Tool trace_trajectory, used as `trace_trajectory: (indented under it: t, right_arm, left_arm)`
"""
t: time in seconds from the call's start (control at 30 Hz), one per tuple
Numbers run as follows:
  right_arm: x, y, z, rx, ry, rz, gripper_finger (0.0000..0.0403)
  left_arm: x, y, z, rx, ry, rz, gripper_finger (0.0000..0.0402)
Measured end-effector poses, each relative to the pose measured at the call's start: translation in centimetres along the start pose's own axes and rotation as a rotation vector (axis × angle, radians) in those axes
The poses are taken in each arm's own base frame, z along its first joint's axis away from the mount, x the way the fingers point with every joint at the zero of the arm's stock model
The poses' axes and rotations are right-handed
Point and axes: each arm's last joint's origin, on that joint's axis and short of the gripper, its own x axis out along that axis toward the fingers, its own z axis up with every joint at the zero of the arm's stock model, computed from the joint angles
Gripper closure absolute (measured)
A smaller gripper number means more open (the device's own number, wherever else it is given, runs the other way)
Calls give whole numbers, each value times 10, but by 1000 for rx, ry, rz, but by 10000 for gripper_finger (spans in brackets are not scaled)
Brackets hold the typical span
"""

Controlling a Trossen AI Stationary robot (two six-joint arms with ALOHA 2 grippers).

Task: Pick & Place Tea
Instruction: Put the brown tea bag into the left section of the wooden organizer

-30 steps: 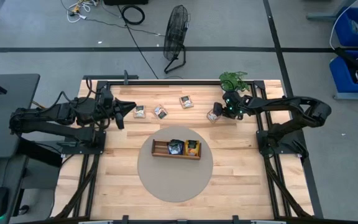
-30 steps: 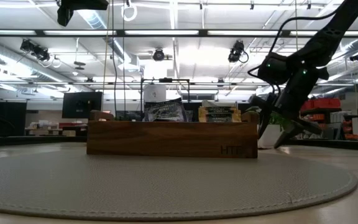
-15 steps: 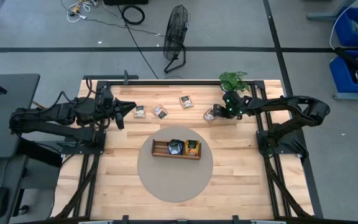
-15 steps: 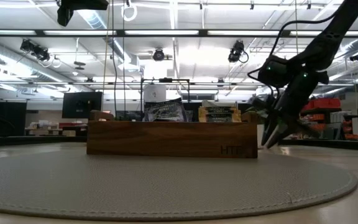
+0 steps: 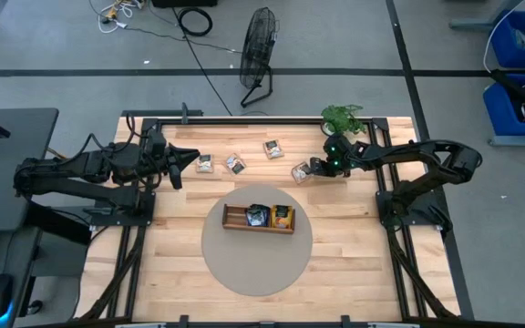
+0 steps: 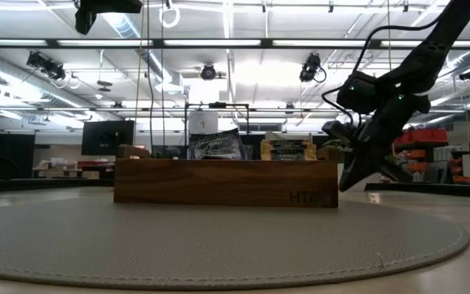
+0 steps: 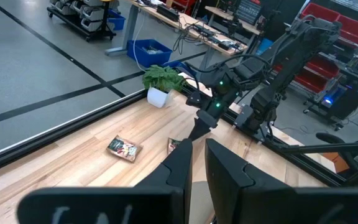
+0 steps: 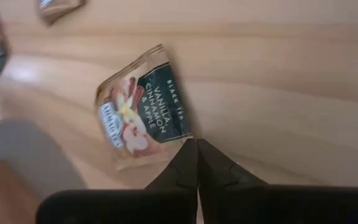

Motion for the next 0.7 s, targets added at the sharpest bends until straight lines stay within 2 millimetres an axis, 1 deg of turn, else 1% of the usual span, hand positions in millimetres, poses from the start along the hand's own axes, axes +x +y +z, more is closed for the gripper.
trace_trajectory:
  t: [0.17, 0.3, 0.4, 0.47, 0.57, 0.7]
  right_arm:
    - [-4, 7, -4, -39, 24, 53, 401]
    - [-13, 15, -6, -74, 3, 103, 402]
    - [-22, 19, -6, -99, -27, 129, 402]
    - [-27, 21, -6, -109, -43, 143, 402]
    - [-30, 21, -7, -102, -40, 144, 403]
    - [-29, 25, -8, -188, -32, 186, 392]
  left_arm:
    - [0, 0, 0, -10, 0, 0, 356]
    - [0, 0, 0, -39, 1, 0, 356]
    - [3, -1, -1, -100, 4, 5, 356]
    - [10, -2, -2, -133, 13, 18, 356]
    - [20, -3, -6, -173, 54, 23, 356]
    - [36, -4, -13, -173, 109, 48, 356]
